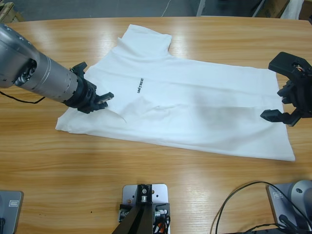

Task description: Fold clothes

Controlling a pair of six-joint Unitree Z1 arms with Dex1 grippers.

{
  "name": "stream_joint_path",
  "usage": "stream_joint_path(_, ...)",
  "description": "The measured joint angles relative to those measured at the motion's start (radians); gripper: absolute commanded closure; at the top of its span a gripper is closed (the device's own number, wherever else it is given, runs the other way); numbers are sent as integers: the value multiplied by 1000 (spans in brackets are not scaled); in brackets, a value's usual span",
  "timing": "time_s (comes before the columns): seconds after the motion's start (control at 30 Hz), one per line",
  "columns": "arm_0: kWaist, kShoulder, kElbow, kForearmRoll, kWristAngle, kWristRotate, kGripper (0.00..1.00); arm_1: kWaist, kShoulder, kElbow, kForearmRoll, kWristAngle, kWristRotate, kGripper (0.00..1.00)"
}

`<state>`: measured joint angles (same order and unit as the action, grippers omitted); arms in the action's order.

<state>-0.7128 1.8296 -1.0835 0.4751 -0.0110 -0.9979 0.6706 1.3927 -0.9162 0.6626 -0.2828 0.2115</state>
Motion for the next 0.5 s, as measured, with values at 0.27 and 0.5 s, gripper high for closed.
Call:
stream_joint_path(0.27, -10, -54, -21, 61, 30, -5, 1000, 0, -1, 6, -4, 0, 0, 151)
stream_joint_path(0.5, 12, -73, -179, 107, 34, -5, 1000, 0, -1, 7, -7, -1, 0, 151)
